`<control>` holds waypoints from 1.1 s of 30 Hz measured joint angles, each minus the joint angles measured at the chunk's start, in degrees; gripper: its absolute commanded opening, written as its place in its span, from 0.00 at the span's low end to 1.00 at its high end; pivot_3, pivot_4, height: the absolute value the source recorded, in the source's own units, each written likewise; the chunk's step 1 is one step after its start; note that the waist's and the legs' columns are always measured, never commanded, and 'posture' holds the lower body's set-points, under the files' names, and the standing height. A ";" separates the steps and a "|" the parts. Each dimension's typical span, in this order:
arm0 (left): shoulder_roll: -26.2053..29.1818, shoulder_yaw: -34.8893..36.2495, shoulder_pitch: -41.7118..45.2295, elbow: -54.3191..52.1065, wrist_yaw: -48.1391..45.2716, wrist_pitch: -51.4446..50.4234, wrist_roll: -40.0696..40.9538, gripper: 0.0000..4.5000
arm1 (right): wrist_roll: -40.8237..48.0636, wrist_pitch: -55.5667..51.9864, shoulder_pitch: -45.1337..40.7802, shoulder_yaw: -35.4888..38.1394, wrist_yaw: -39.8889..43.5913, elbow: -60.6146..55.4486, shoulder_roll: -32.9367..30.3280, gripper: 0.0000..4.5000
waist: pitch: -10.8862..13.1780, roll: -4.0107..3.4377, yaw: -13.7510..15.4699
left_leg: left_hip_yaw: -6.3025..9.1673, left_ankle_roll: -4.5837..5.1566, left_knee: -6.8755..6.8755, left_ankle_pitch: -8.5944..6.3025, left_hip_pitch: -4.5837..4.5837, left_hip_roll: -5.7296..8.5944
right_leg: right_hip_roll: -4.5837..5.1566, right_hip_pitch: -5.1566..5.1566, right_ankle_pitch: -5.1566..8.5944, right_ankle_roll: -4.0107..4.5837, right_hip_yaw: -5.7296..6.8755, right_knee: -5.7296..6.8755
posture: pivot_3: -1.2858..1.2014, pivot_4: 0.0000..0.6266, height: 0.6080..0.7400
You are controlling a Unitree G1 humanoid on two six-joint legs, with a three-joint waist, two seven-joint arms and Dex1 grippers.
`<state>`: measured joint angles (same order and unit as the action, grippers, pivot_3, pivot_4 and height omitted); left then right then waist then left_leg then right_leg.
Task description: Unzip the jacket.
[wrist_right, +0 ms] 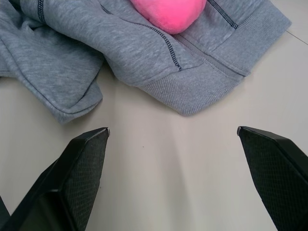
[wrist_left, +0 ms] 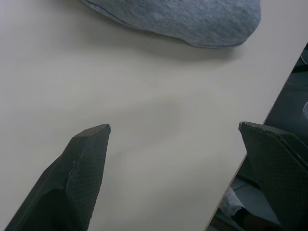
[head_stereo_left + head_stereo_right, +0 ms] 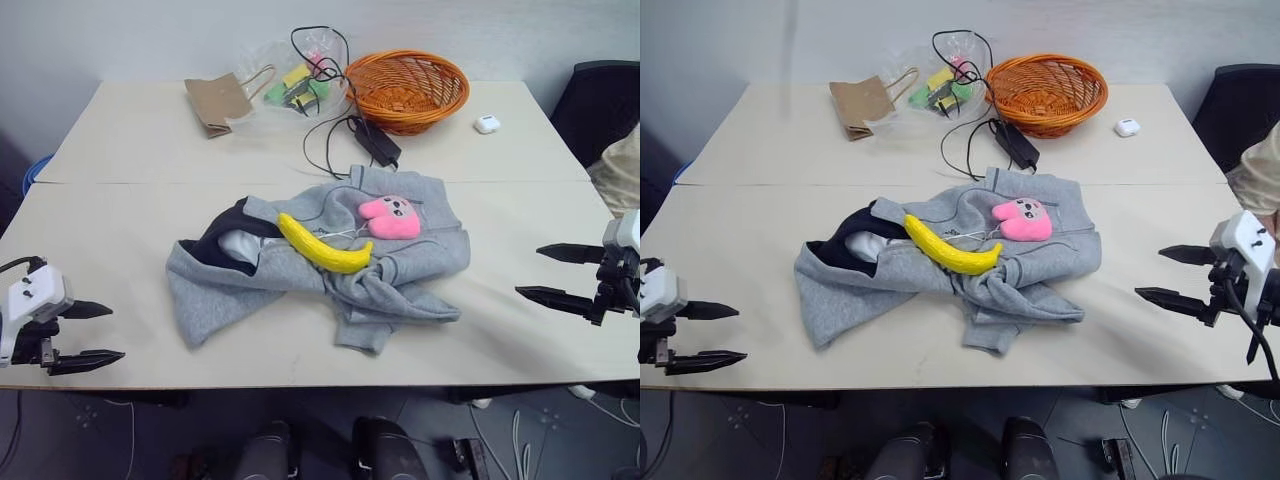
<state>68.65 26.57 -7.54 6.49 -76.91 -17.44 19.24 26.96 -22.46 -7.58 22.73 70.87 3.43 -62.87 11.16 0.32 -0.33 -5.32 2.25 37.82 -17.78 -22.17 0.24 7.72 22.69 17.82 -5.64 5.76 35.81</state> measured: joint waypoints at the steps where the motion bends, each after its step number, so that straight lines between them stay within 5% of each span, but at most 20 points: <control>1: 0.00 0.00 -0.03 -0.12 0.00 0.04 -0.03 1.00 | 0.00 0.01 0.00 0.00 0.01 0.00 0.00 0.99 | 0.00 0.00 0.00 | 0.00 0.00 0.00 0.00 0.00 0.00 | 0.00 0.00 0.00 0.00 0.00 0.00 | 0.52 0.24 1.00; 23: -0.61 -0.15 6.86 -3.31 2.34 -5.46 3.65 1.00 | -0.47 2.10 -3.56 -2.32 -2.98 -1.00 2.08 0.99 | 0.00 0.00 0.23 | 0.01 0.01 0.14 0.00 -0.02 0.00 | -0.03 -0.04 0.00 0.00 0.02 0.07 | 0.52 0.24 1.00; 33: -7.35 -2.39 21.10 -15.56 6.67 -20.87 19.19 1.00 | 2.29 -5.19 -12.12 -8.13 -4.62 -11.21 3.12 0.99 | 0.00 0.00 0.11 | 0.05 0.00 0.28 0.00 -0.01 -0.01 | -0.04 -0.08 -0.01 -0.02 0.00 0.17 | 0.52 0.24 1.00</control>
<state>61.29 24.18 13.56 -9.06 -70.23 -38.31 38.43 29.25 -27.65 -19.70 14.61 66.25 -7.78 -59.75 11.16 0.32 -0.21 -5.26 2.25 38.10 -17.78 -22.18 0.22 7.68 22.61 17.81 -5.67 5.76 35.98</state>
